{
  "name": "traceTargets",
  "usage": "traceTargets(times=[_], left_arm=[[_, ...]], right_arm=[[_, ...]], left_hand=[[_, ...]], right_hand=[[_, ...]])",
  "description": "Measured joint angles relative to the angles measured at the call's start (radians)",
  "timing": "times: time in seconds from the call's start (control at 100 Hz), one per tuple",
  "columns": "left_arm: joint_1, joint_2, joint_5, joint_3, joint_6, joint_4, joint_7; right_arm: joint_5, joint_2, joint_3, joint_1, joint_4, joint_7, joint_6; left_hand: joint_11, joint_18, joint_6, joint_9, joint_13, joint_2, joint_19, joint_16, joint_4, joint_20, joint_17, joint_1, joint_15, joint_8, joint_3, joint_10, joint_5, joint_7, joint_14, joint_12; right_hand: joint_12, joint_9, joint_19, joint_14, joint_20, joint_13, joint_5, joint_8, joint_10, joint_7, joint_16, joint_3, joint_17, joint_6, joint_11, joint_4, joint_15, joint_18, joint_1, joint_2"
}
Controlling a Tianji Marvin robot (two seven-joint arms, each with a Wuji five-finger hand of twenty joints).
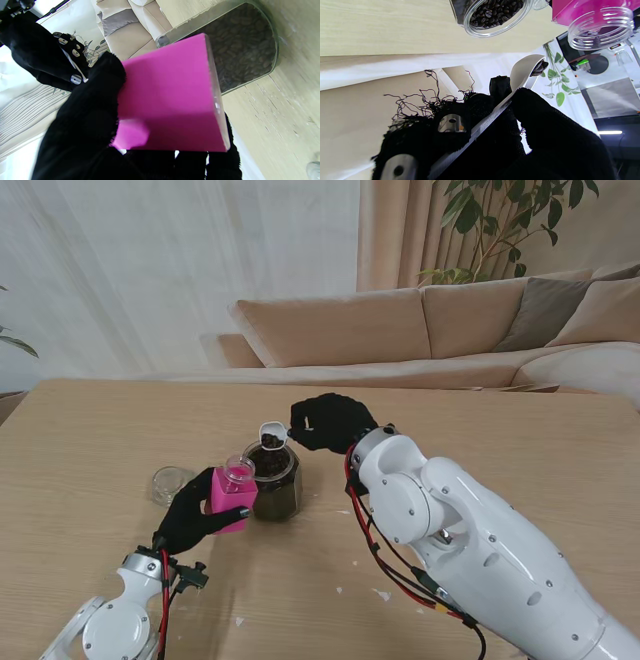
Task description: Portion coffee beans from the glass jar into the coffee jar
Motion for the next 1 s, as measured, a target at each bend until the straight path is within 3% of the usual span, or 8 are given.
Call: traceTargets(times=[0.66, 1.0], left_arm=[[-0.002, 0.0, -0.002, 0.021, 0.035, -0.018, -0.009], [-0.001, 0.0, -0.012, 0.021, 0.04, -0.02, -0.011]], right_arm=[[-0.083, 0.005, -0.034, -0.023, -0.039, -0.013, -0.077], [-0.19, 0.007, -0.038, -0.046, -0.042, -0.052, -0.12]], left_hand=[[0.0, 0.0, 0.0, 0.0, 0.0, 0.0, 0.0, 0.0, 0.0, 0.0, 0.0, 0.0, 0.0, 0.0, 0.0, 0.0, 0.0, 0.0, 0.0, 0.0], [0.0, 0.0, 0.0, 0.0, 0.0, 0.0, 0.0, 0.0, 0.0, 0.0, 0.0, 0.0, 0.0, 0.0, 0.0, 0.0, 0.0, 0.0, 0.0, 0.0]], right_hand=[[0.0, 0.0, 0.0, 0.0, 0.001, 0.0, 0.0, 0.0, 0.0, 0.0, 0.0, 0.0, 0.0, 0.0, 0.0, 0.0, 0.0, 0.0, 0.0, -0.001], [0.0, 0.0, 0.0, 0.0, 0.001, 0.0, 0.0, 0.0, 0.0, 0.0, 0.0, 0.0, 0.0, 0.0, 0.0, 0.0, 0.0, 0.0, 0.0, -0.001]])
